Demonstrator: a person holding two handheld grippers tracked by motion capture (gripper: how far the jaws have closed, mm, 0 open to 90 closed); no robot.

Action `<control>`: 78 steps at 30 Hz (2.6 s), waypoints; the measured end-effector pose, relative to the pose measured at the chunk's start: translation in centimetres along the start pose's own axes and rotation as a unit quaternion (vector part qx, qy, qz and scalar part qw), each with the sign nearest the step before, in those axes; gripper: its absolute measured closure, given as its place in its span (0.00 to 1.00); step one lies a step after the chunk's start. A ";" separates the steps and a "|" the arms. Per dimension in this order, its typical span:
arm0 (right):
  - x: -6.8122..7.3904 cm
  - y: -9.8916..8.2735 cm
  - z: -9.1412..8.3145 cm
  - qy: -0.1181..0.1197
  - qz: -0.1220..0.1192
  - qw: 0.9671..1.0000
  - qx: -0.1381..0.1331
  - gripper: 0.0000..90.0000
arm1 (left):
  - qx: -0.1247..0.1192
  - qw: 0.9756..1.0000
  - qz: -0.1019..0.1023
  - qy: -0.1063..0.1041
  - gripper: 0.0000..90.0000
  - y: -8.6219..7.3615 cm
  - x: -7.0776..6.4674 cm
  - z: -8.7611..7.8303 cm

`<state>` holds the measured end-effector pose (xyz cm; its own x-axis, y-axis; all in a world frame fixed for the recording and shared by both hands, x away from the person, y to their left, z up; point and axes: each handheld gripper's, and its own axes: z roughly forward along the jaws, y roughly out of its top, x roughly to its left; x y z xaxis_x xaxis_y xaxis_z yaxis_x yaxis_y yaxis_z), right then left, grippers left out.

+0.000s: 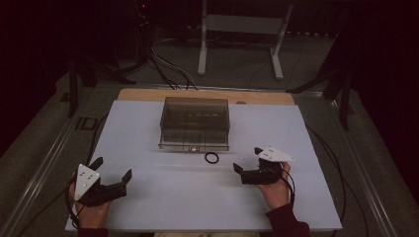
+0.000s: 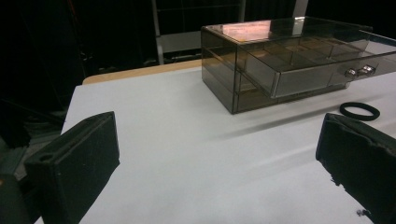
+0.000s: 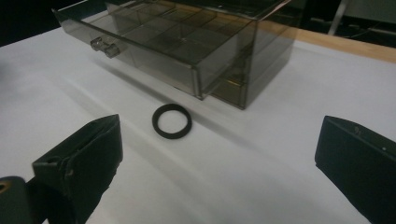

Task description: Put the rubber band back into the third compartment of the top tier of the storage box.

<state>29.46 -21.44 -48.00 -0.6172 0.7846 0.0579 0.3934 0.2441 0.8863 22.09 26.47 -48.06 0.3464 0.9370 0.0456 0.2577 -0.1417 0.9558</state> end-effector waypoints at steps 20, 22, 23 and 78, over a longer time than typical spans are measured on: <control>2.0 0.9 6.6 0.008 -0.001 0.997 0.071 0.02 | -0.003 1.000 0.000 0.001 0.00 0.0 0.1 -0.1; 2.1 1.0 7.1 0.009 0.001 0.997 0.072 0.04 | -0.004 1.000 0.001 0.001 0.00 0.0 0.1 -0.1; 2.1 1.0 7.3 0.007 0.001 0.997 0.073 0.04 | -0.004 1.000 0.001 0.001 0.00 0.0 0.1 -0.1; 2.9 -0.5 9.7 -0.003 -0.034 0.990 0.140 0.96 | 0.004 1.000 0.007 0.002 0.00 -0.1 0.0 0.1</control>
<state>34.08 -13.81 -52.71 -0.6449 0.7643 -0.0004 0.5250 0.4434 0.7265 22.16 26.44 -48.23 0.3470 0.9359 0.0608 0.2602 -0.1583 0.9525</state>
